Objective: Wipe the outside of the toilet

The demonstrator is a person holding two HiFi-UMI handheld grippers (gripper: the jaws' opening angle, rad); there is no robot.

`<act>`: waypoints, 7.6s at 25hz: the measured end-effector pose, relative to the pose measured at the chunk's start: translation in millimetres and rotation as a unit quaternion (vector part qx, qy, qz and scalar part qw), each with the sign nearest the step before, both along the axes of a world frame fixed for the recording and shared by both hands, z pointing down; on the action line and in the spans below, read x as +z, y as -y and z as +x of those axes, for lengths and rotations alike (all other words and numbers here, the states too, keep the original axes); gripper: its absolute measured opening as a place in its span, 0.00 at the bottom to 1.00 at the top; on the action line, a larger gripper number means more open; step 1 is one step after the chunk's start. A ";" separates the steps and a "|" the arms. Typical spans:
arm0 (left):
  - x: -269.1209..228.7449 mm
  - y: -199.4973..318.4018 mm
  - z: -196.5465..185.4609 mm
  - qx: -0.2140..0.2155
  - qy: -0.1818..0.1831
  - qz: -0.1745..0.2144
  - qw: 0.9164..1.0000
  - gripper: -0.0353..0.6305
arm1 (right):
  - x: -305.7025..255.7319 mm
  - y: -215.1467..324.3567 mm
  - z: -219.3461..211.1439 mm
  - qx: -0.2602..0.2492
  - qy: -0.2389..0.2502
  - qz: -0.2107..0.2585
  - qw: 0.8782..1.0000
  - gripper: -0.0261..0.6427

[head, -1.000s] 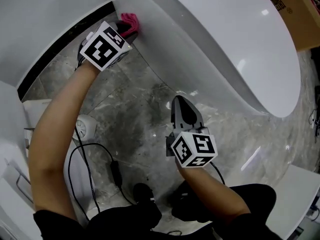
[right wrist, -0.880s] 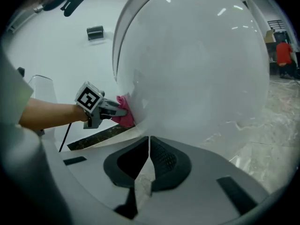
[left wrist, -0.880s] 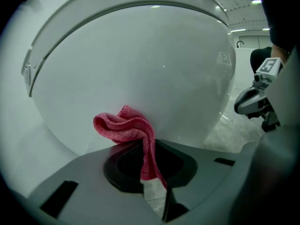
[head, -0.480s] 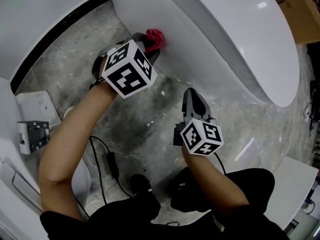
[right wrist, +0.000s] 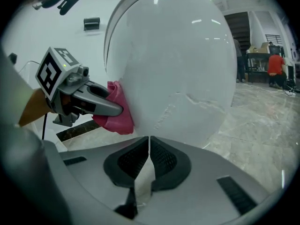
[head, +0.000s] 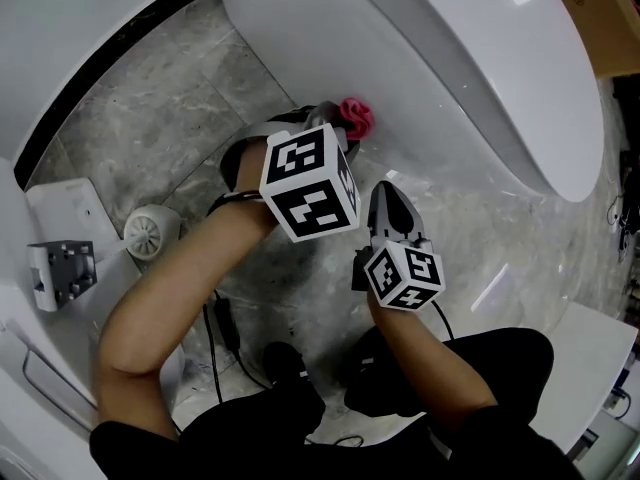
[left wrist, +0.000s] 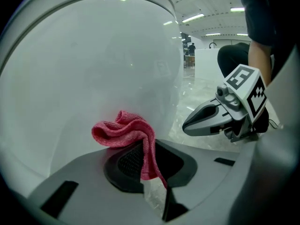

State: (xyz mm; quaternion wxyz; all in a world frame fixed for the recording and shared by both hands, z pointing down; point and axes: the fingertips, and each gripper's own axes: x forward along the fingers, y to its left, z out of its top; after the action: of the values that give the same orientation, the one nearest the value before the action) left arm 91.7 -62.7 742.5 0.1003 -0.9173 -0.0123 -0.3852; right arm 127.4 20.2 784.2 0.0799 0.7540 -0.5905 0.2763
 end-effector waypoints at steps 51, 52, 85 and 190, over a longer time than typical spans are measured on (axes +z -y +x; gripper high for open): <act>86.2 349.0 -119.2 -0.323 0.055 0.029 0.944 0.16 | 21.9 79.3 -50.3 -0.066 0.033 0.058 0.996 0.10; 85.7 348.4 -118.8 -0.316 0.046 0.030 0.947 0.16 | 24.0 76.4 -49.3 -0.064 0.031 0.056 0.996 0.10; 101.3 0.1 7.3 -0.030 0.004 -0.066 0.997 0.15 | 69.5 8.1 1.5 0.040 0.069 -0.013 0.997 0.10; -197.3 -68.6 -82.6 -0.377 -0.197 -0.229 0.875 0.15 | -252.3 -28.8 -23.7 0.018 0.076 -0.047 0.996 0.09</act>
State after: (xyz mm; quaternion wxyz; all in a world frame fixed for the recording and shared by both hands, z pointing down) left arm 9.0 5.9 545.2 -0.2655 -0.9065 0.2669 -0.1910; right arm 103.8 49.0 531.8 0.0654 0.7368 -0.5674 0.3618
